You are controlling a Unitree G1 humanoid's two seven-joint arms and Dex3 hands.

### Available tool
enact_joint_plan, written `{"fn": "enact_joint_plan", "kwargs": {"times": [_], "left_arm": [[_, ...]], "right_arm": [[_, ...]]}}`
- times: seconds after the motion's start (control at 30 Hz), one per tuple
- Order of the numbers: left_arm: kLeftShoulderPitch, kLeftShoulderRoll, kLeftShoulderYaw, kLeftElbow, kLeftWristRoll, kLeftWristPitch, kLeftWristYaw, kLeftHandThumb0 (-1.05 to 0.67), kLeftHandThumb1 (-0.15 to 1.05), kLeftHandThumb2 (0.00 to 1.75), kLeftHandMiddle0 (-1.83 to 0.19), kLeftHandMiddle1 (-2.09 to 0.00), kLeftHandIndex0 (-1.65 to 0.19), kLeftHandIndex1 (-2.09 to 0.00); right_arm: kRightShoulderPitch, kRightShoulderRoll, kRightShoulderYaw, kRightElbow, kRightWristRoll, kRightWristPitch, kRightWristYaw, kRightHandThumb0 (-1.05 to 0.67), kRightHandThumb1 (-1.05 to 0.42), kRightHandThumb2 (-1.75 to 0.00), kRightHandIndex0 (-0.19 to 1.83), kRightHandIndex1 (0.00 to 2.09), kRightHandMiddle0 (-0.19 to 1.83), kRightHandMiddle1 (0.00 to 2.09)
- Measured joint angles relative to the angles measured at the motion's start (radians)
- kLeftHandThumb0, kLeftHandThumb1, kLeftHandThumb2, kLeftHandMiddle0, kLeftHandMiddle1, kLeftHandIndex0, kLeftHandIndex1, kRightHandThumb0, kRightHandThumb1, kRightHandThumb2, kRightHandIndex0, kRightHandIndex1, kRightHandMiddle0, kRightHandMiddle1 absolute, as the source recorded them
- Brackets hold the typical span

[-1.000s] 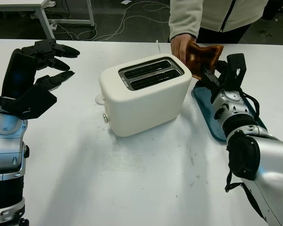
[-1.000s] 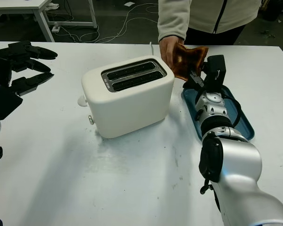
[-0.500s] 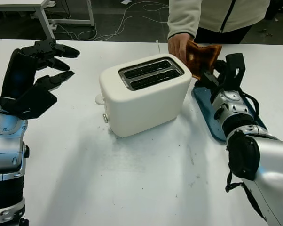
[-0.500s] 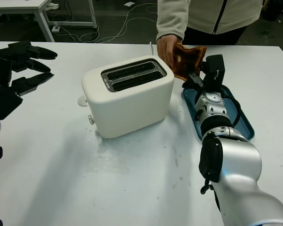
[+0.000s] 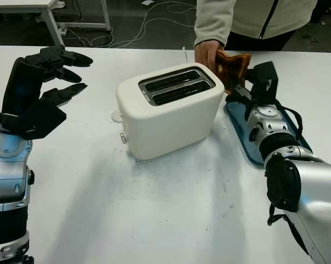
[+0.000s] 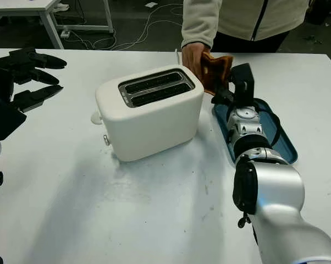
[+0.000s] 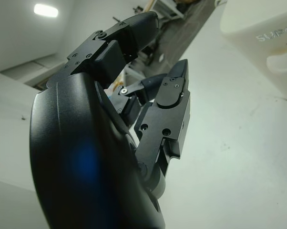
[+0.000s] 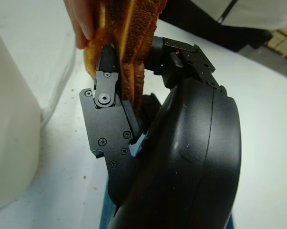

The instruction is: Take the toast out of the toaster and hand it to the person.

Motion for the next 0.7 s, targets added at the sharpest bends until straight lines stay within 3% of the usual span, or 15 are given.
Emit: {"fn": "enact_joint_plan", "kwargs": {"times": [0.13, 0.17, 0.27, 0.33, 0.4, 0.53, 0.7], "left_arm": [[0.001, 0.000, 0.000, 0.000, 0.000, 0.001, 0.000, 0.04, 0.89, 0.07, -0.63, -1.00, -0.67, -0.63], [0.001, 0.000, 0.000, 0.000, 0.000, 0.002, 0.000, 0.05, 0.89, 0.07, -0.63, -1.00, -0.67, -0.63], [0.003, -0.002, 0.000, 0.000, -0.001, 0.002, 0.000, 0.05, 0.89, 0.07, -0.63, -1.01, -0.67, -0.63], [0.005, -0.005, 0.000, 0.000, -0.001, 0.002, 0.000, 0.05, 0.89, 0.07, -0.63, -1.01, -0.67, -0.64], [0.007, -0.007, 0.000, 0.000, 0.000, 0.002, 0.000, 0.05, 0.89, 0.07, -0.63, -1.01, -0.67, -0.64], [0.010, -0.008, -0.002, -0.004, 0.003, 0.009, 0.005, 0.04, 0.89, 0.08, -0.62, -0.99, -0.67, -0.63], [0.030, -0.031, -0.001, -0.016, -0.003, 0.016, 0.008, 0.04, 0.91, 0.09, -0.59, -0.98, -0.65, -0.62]], "right_arm": [[0.006, 0.000, 0.017, 0.000, -0.020, -0.041, -0.009, -0.36, -0.92, -0.19, 0.60, 1.75, 0.39, 1.72], [0.011, 0.000, 0.014, 0.000, -0.019, -0.056, -0.008, -0.39, -0.92, -0.15, 0.54, 1.71, 0.41, 1.61], [0.024, -0.001, 0.003, 0.000, -0.015, -0.085, -0.004, -0.52, -0.92, -0.09, 0.47, 0.65, 0.48, 0.52], [0.029, -0.006, 0.002, 0.000, -0.014, -0.089, 0.014, -0.54, -0.92, -0.08, 0.34, 0.17, 0.37, 0.12], [0.033, -0.014, 0.010, -0.001, -0.018, -0.095, 0.025, -0.51, -0.91, -0.05, 0.23, 0.04, 0.25, 0.03], [0.050, -0.046, 0.046, -0.009, -0.045, -0.134, 0.041, -0.47, -0.88, -0.01, 0.06, 0.00, 0.09, 0.00], [0.114, -0.104, 0.084, -0.045, -0.077, -0.215, 0.050, -0.51, -0.84, 0.00, 0.11, 0.03, 0.11, 0.02]]}}
